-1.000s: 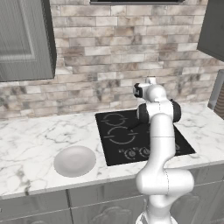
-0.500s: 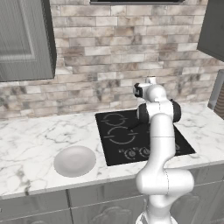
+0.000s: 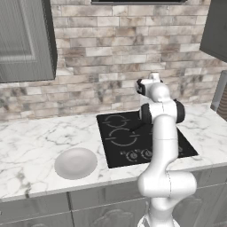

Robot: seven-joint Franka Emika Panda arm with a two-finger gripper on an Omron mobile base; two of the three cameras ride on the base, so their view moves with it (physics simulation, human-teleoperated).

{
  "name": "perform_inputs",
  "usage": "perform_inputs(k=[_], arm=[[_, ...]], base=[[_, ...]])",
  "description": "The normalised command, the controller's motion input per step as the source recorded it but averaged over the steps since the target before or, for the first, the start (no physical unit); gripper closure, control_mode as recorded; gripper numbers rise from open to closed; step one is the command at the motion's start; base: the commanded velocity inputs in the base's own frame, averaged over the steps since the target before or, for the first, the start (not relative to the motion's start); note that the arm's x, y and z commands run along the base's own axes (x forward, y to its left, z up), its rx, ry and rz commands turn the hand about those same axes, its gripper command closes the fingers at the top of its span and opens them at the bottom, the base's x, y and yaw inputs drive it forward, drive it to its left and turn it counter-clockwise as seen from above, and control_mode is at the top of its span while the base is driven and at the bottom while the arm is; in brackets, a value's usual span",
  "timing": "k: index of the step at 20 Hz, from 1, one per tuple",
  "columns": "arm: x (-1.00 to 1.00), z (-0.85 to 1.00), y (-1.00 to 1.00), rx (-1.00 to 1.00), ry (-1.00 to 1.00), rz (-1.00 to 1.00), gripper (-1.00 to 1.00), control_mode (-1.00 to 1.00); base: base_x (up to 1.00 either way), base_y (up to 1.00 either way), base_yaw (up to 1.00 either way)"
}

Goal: Pick the croissant and place it on the pan. Then turn on the stove to warm the croissant.

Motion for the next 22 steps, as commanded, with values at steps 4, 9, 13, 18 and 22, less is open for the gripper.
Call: perform_inputs(k=[4, 9, 13, 18, 22], arm=[[-0.26, 0.5, 0.0, 0.0, 0.0, 0.0, -1.0, -1.0], [-0.65, 0.22, 0.0, 0.0, 0.0, 0.0, -1.0, -1.0], [-0.7, 0.09, 0.0, 0.0, 0.0, 0.0, -1.0, -1.0], [-0.81, 0.15, 0.0, 0.0, 0.0, 0.0, -1.0, -1.0], [-0.77, 0.15, 0.05, 0.0, -0.01, 0.02, -1.0, -1.0]], base=[[0.0, 0.0, 0.0], [0.0, 0.0, 0.0], [0.0, 0.0, 0.0], [0.0, 0.0, 0.0], [0.0, 0.0, 0.0]])
